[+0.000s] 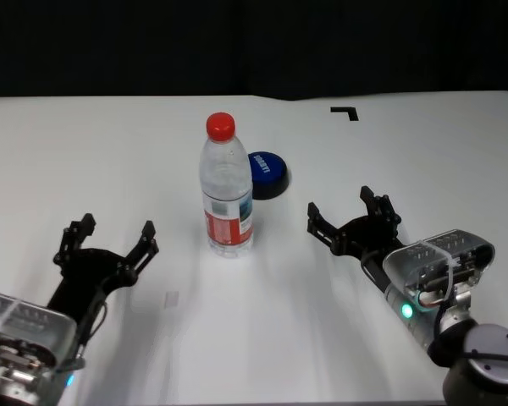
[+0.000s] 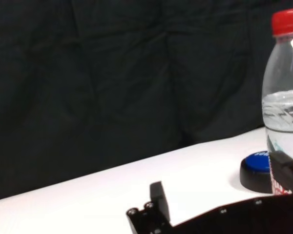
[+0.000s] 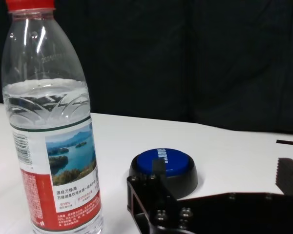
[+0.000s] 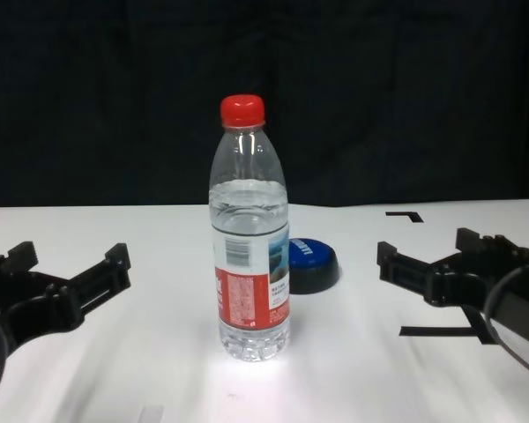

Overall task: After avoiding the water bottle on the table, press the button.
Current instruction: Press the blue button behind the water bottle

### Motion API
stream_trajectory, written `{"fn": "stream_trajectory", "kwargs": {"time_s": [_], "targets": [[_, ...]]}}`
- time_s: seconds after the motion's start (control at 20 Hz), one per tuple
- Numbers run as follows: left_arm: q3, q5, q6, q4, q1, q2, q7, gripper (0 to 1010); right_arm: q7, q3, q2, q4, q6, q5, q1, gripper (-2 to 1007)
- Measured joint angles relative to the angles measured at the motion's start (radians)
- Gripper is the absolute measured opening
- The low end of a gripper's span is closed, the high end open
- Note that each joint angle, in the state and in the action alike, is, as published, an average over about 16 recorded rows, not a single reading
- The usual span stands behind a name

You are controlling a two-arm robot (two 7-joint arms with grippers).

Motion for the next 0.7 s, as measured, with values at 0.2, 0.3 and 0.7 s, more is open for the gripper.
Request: {"fn": "stream_trajectory", "kwargs": {"time_s": [0.2, 0.3, 0.7], "targets": [[-0.009, 0.007, 0.000, -0.007, 0.010, -0.007, 0.006, 1003, 0.000, 0.000, 0.000, 0.000, 0.000, 0.000, 0.000, 1003], [-0.014, 0.010, -0.001, -0.010, 0.015, -0.011, 0.009, 1003, 0.000, 0.000, 0.000, 0.000, 0.000, 0.000, 0.000, 1003], [-0.026, 0.025, -0.004, -0.015, 0.031, -0.026, 0.021, 1003, 0.000, 0.000, 0.000, 0.000, 0.000, 0.000, 0.000, 1003]]}}
